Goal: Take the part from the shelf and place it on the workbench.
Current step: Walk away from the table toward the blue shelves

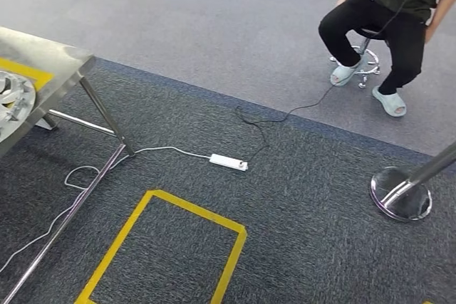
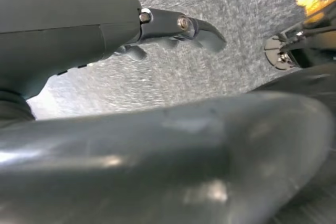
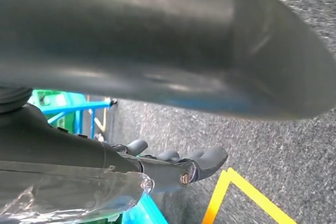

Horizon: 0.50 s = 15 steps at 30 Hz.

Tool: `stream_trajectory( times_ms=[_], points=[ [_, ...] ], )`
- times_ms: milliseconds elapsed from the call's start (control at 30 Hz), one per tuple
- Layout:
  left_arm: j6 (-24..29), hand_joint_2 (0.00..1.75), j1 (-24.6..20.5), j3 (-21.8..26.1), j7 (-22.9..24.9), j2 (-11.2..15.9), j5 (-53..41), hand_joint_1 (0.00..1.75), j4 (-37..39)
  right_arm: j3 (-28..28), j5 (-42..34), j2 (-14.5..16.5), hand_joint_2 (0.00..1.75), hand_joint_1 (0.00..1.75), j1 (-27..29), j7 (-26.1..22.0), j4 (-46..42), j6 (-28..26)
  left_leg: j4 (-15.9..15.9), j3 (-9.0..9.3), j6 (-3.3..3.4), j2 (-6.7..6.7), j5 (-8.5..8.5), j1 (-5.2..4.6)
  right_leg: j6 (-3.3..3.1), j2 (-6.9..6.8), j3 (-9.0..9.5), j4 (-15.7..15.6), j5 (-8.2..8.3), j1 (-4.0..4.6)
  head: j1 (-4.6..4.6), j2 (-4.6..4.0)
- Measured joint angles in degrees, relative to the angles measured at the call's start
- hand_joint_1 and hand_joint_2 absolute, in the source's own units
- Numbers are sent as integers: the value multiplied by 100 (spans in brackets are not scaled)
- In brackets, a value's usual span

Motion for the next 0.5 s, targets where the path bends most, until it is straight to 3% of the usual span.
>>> stream_trajectory(
  times_ms=[33, 67, 133, 200, 267, 300, 333, 400, 467, 500],
  points=[
    [-3, 0, 8, -2, 1, 8, -2, 0, -2, 0, -13, 0, 0, 0, 2, 10, 0, 3, 238, -131, -4, -19, -44, 1, -1, 82, -8, 0, 6, 0, -1, 0],
    [-8, 0, 11, -4, 1, 15, -3, 0, -3, -1, -27, 1, 0, 0, 9, 21, 0, 5, 276, -171, -4, -30, 33, 5, 5, 166, -10, 1, 11, -3, 0, 1],
    [-18, 0, 4, -8, 1, 29, -5, 0, -6, -2, -46, 2, 0, 0, 21, 21, 0, 6, -205, 23, -4, -113, 427, 26, 34, 331, -10, 3, 28, -16, -1, 1],
    [-26, 0, -6, -13, 1, 42, -4, 0, -10, -4, -60, 1, 0, 0, 8, -24, 0, 5, -892, 319, 3, -355, 732, 69, 90, 489, -40, 30, 43, -10, -3, 1],
    [-36, 0, -22, -26, 1, 55, -3, 0, -16, -10, -85, 1, 0, 0, 1, -84, 0, 4, -1191, 437, 52, -480, 775, 81, 165, 621, -97, 40, 68, -7, -5, 1],
    [-40, 0, -35, -34, 2, 61, -3, 0, -19, -17, -106, 1, 0, 0, 14, -108, 0, 4, -1217, 445, 97, -434, 769, 76, 205, 682, -128, 31, 84, -20, -2, 2],
    [-44, 0, -50, -42, 2, 64, -3, 0, -21, -27, -129, 2, 0, 0, 36, -127, 0, 5, -1220, 443, 143, -371, 785, 69, 239, 680, -149, 27, 92, -31, -2, 2],
    [-46, 0, -62, -50, 2, 66, -3, 0, -26, -44, -176, 7, 0, 0, 60, -158, 1, 16, -1242, 447, 232, -242, 813, 63, 284, 416, -268, 238, -48, -24, 39, 2],
    [-46, 0, -39, -52, 1, 67, -2, 0, -27, -65, -231, 15, 0, 0, 32, -199, 2, 38, -1248, 447, 286, -88, 814, 34, 302, 51, -564, 892, -425, -7, 80, 2],
    [-46, 0, -22, -52, 1, 67, -1, 0, -27, -86, -269, 17, 0, 0, 13, -220, 2, 50, -1247, 447, 301, 3, 810, 17, 308, -30, -734, 1272, -608, -8, 84, 1]
  ],
)
